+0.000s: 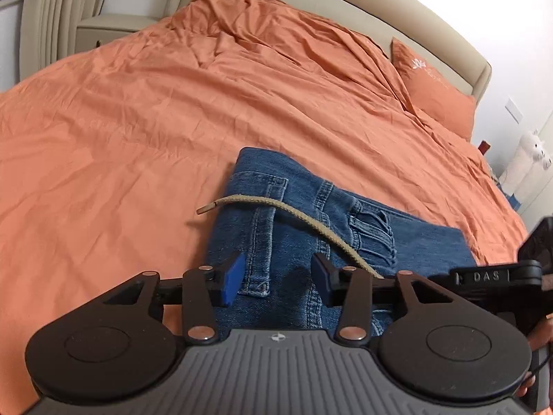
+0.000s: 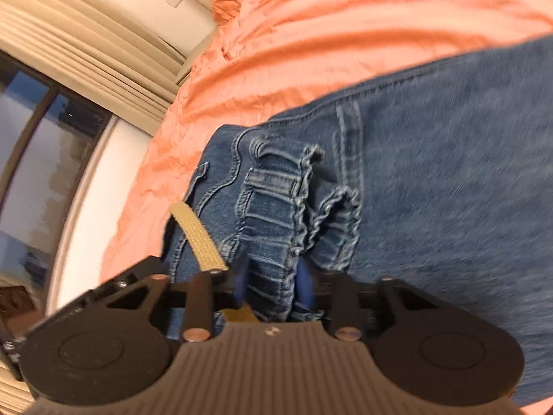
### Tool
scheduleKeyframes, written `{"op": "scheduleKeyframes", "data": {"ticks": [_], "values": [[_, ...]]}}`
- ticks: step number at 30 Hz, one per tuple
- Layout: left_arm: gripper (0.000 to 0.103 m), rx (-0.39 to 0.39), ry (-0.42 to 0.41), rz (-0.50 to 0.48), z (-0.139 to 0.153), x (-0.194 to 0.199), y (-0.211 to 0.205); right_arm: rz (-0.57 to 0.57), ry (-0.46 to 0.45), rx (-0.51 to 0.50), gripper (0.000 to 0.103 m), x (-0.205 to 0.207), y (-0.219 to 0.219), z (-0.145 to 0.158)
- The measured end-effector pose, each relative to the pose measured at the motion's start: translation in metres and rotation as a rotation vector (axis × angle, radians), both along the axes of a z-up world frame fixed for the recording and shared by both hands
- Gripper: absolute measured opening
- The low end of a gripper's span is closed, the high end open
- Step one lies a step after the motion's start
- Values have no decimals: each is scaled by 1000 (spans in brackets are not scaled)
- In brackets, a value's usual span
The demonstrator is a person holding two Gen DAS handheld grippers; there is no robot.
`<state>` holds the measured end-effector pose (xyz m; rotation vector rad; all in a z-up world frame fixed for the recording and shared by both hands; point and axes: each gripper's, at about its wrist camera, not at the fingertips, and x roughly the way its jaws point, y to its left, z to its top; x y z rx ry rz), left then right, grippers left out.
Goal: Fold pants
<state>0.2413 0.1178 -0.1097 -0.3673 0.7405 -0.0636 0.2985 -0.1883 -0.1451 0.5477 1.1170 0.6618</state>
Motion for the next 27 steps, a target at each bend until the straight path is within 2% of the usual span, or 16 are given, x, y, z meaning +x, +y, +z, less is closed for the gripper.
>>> {"op": "scheduleKeyframes", "data": {"ticks": [1, 3, 5, 7, 8, 9, 11, 14, 19, 21, 24, 26, 27], "values": [[45, -8, -7, 6, 1, -1, 2, 8, -28, -12, 6, -2, 1, 6], [43, -26, -24, 7, 4, -5, 4, 26, -103, -24, 4, -10, 3, 29], [39, -42, -47, 5, 9, -8, 6, 43, -160, 28, 3, -20, 2, 58], [33, -58, -66, -5, 14, -12, 6, 57, -183, 121, 0, -31, -2, 84], [32, -66, -77, -9, 17, -14, 6, 61, -183, 137, 0, -36, -2, 92], [32, -69, -82, -17, 19, -15, 5, 62, -194, 103, 0, -42, -1, 95], [32, -62, -80, -34, 21, -15, 2, 69, -202, 24, 0, -50, 1, 88], [31, -15, -58, -68, 16, -12, -8, 27, -89, -24, 0, -54, -3, 52], [29, 56, 21, -77, 0, 1, -17, -13, -34, -80, 0, -56, -5, 11], [28, 49, 50, -63, -6, 6, -15, -9, -52, -118, 0, -54, 4, 6], [28, 66, 57, -53, -10, 9, -13, -12, -55, -111, 0, -48, 9, 9], [28, 62, 54, -55, -9, 8, -12, -21, -65, -80, 4, -44, 6, 15], [28, 57, 56, -55, -9, 8, -12, -34, -73, -58, 9, -42, 0, 16]]}}
